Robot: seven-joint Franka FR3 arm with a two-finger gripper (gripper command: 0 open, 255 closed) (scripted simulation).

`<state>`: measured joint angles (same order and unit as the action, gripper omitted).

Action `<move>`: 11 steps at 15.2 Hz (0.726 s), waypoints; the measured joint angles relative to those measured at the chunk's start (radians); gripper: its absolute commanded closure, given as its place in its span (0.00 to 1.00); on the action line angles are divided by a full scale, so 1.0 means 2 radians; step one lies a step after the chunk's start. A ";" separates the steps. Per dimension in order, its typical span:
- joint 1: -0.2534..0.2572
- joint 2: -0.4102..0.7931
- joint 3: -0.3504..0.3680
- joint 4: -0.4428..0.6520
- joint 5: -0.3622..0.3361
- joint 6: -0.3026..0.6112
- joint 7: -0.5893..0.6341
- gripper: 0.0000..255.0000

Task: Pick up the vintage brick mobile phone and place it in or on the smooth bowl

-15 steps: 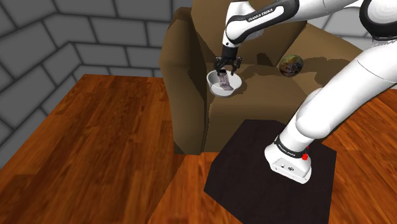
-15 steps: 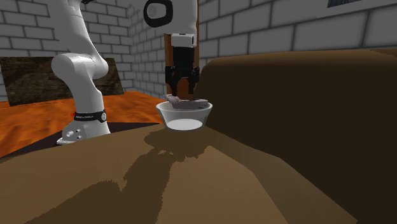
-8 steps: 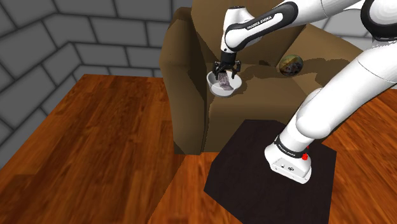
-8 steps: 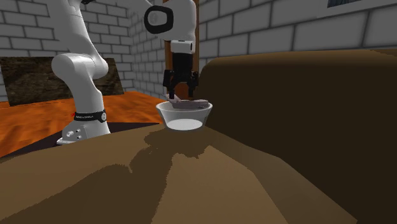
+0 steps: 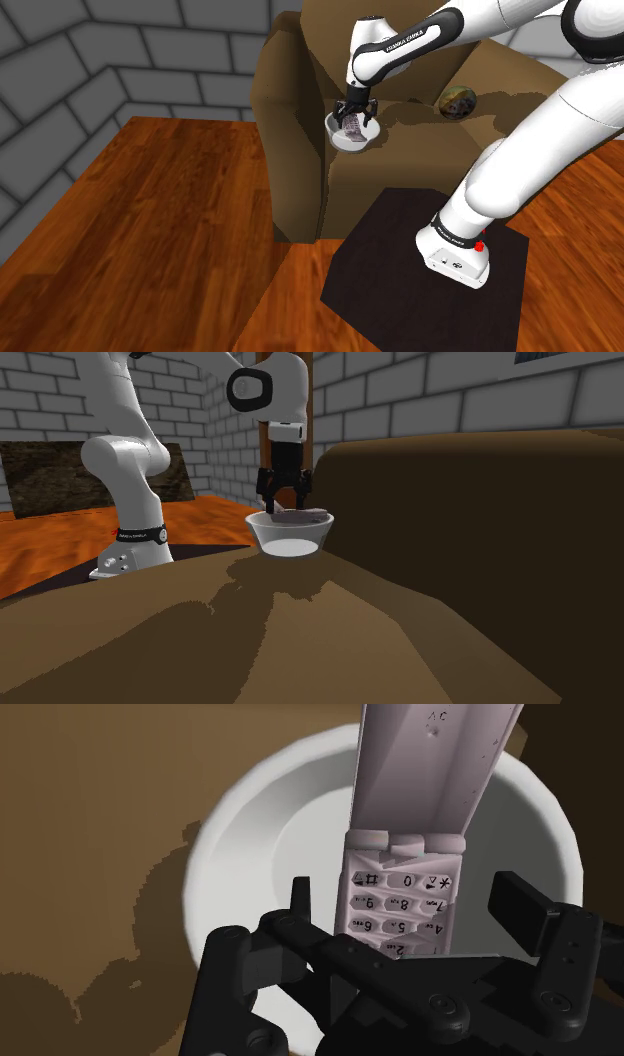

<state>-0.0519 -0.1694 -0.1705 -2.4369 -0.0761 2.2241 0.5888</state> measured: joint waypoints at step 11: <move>0.000 0.000 0.000 0.000 0.000 0.000 0.000 1.00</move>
<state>-0.0519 -0.1692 -0.1705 -2.4371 -0.0760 2.2242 0.5888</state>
